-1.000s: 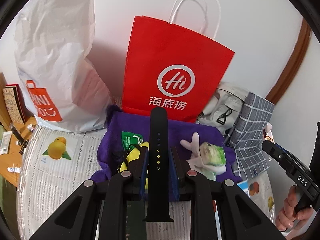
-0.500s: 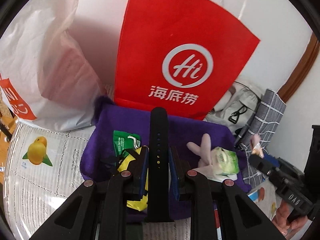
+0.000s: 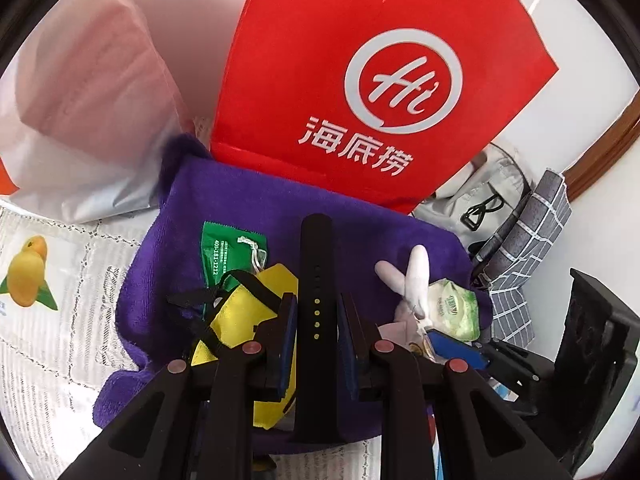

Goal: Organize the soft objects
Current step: 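Open the right tool to drop the snack packet onto the towel, then lower the black watch strap onto the towel and open the left tool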

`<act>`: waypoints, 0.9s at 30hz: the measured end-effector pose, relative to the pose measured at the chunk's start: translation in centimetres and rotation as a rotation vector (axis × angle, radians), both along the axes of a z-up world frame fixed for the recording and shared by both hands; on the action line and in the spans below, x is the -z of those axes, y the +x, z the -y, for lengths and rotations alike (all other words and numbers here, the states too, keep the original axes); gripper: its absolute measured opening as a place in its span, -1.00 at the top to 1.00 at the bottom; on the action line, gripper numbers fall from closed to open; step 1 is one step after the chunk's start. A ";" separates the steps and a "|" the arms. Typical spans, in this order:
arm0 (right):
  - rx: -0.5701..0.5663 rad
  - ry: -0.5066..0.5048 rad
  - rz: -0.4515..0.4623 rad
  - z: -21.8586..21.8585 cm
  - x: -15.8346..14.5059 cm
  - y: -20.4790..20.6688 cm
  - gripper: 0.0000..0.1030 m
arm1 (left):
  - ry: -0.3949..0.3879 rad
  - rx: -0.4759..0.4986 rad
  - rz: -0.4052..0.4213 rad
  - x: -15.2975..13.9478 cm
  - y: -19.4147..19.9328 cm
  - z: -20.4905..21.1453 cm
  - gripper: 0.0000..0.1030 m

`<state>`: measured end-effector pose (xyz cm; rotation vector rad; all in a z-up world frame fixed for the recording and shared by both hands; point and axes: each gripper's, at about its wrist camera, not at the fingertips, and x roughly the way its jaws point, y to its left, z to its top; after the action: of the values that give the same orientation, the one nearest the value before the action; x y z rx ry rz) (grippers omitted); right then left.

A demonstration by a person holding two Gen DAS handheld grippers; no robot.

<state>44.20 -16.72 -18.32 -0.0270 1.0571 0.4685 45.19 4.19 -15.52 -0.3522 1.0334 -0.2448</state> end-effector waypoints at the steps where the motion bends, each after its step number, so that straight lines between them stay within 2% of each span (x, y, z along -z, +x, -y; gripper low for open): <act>1: 0.006 -0.008 -0.001 -0.1 0.2 0.0 0.31 | -0.005 0.007 -0.004 0.3 0.1 0.2 0.62; 5: 0.026 -0.018 0.005 -0.2 0.5 0.0 0.28 | -0.012 0.024 -0.041 1.5 0.4 1.1 0.61; 8: 0.022 -0.035 0.021 -0.3 0.2 -0.3 0.27 | 0.002 0.021 -0.048 1.9 0.5 1.2 0.61; 13: 0.014 -0.028 0.014 -0.3 0.3 0.1 0.25 | -0.025 -0.001 -0.046 2.1 0.6 0.4 0.61; 15: 0.014 -0.010 0.006 -0.1 0.3 0.3 0.19 | -0.037 -0.010 -0.045 2.2 0.7 0.1 0.61; 18: -0.006 0.056 -0.006 0.3 -0.1 0.3 -0.03 | -0.054 -0.003 -0.070 2.7 1.0 0.2 0.61; 20: -0.010 0.089 -0.008 0.5 -0.4 0.3 -0.08 | -0.056 -0.010 -0.088 3.0 1.1 0.3 0.61; 22: 0.000 0.095 -0.005 0.7 -0.7 0.3 -0.10 | -0.060 -0.017 -0.092 2.9 1.1 0.2 0.49; 23: 0.005 0.096 -0.002 0.8 -0.8 0.3 -0.10 | -0.060 -0.019 -0.092 2.8 1.0 0.2 0.27; 24: 0.011 0.097 0.001 0.9 -1.0 0.2 -0.11 | -0.059 -0.021 -0.089 2.7 1.0 0.2 0.18; 27: 0.038 0.100 0.019 1.3 -1.9 -0.3 -0.11 | -0.049 -0.019 -0.065 1.8 0.6 0.3 0.18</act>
<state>43.94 -18.02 -16.46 0.0772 1.0130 0.4858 45.79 3.85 -17.33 -0.4159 1.0892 -0.2434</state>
